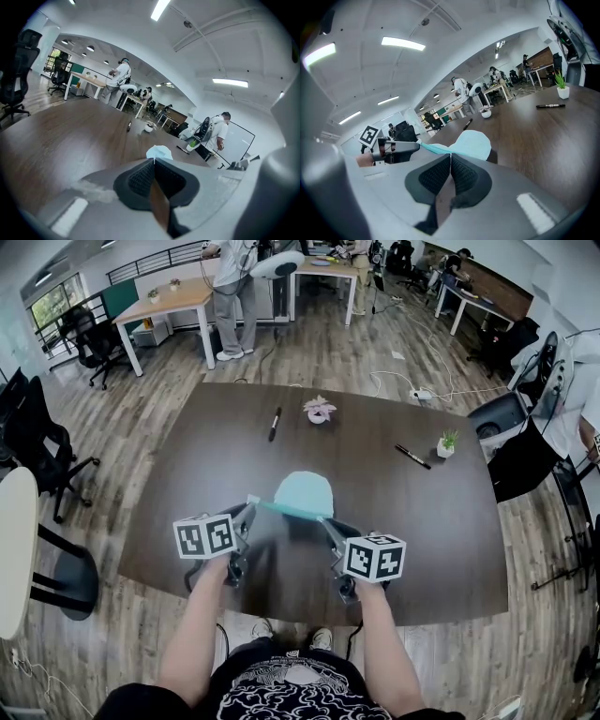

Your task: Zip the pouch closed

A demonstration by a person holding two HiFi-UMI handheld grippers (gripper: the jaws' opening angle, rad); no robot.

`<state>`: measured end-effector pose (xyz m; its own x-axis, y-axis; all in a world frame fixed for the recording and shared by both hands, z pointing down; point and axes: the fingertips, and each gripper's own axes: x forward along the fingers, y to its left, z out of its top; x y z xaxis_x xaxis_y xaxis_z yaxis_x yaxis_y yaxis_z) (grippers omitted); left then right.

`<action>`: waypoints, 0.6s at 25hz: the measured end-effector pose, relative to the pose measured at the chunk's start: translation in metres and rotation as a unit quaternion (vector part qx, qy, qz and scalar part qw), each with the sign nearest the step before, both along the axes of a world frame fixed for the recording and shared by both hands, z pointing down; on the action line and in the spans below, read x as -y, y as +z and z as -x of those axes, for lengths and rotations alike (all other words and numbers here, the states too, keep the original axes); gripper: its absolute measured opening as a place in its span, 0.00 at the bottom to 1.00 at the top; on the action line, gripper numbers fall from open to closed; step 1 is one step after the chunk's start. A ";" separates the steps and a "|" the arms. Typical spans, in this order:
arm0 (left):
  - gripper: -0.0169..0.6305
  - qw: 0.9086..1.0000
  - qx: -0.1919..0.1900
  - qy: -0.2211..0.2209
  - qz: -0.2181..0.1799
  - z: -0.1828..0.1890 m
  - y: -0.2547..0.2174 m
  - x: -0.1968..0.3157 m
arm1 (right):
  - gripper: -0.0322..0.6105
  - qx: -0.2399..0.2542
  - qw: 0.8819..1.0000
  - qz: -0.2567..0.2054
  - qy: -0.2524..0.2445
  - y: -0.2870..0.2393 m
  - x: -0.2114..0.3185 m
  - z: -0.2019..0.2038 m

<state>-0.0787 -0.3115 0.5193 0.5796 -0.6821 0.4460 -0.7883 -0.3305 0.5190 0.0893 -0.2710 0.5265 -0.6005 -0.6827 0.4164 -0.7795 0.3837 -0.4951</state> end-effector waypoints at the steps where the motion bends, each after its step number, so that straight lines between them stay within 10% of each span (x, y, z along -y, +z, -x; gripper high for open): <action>1: 0.04 1.000 0.000 0.000 0.000 0.000 0.000 0.000 | 0.06 0.000 1.000 0.000 0.000 0.000 0.000 0.000; 15: 0.04 1.000 0.002 -0.001 0.004 -0.001 0.005 -0.005 | 0.06 -0.005 1.000 0.000 -0.003 0.001 -0.005 -0.002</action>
<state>-0.0772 -0.3062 0.5246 0.5762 -0.6799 0.4536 -0.7909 -0.3238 0.5193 0.0909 -0.2656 0.5279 -0.6003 -0.6793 0.4221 -0.7820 0.3881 -0.4877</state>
